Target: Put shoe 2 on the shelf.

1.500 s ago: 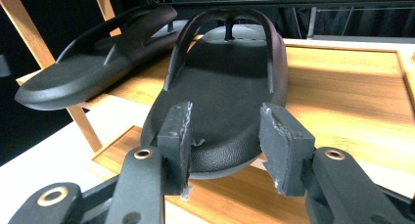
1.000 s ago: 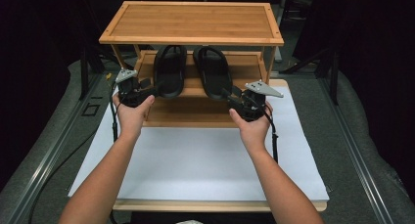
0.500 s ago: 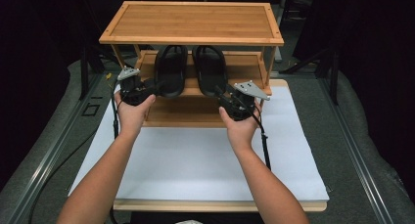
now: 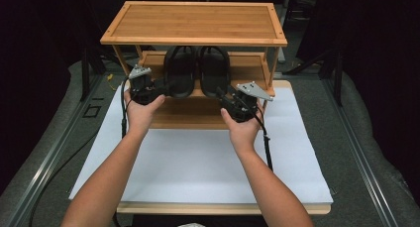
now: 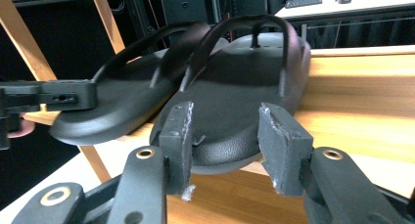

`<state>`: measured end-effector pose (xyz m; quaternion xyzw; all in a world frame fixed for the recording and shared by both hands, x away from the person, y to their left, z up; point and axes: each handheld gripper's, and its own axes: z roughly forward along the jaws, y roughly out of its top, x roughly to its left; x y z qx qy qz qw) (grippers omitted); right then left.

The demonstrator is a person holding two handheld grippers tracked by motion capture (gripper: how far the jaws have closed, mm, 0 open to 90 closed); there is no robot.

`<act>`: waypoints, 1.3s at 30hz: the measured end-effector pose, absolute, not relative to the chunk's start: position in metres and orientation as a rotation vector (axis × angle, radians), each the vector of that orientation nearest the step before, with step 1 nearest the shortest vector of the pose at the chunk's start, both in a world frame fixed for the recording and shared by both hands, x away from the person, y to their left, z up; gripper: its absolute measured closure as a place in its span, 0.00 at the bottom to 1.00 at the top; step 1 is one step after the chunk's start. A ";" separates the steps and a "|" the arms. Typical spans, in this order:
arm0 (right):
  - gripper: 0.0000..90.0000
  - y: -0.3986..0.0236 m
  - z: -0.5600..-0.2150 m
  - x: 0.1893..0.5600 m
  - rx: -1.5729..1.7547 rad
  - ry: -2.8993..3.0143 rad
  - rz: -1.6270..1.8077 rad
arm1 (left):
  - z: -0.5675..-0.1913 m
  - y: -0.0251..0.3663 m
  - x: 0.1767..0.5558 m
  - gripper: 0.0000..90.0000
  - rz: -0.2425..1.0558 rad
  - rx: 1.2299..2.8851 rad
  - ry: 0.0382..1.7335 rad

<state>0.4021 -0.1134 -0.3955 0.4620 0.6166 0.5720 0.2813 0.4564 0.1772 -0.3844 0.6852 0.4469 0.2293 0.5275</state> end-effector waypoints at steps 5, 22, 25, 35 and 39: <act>0.64 -0.110 -0.396 0.401 1.204 1.672 1.507 | -0.384 0.167 0.456 0.51 0.538 1.636 1.066; 0.70 -0.121 -0.395 0.409 1.224 1.698 1.572 | -0.386 0.161 0.458 0.51 0.544 1.587 1.109; 0.69 -0.120 -0.393 0.408 1.227 1.710 1.547 | -0.386 0.162 0.457 0.50 0.539 1.588 1.110; 0.66 -0.125 -0.385 0.408 1.243 1.711 1.541 | -0.380 0.165 0.455 0.44 0.552 1.576 1.081; 0.61 -0.125 -0.383 0.407 1.232 1.710 1.543 | -0.377 0.168 0.451 0.44 0.589 1.592 1.053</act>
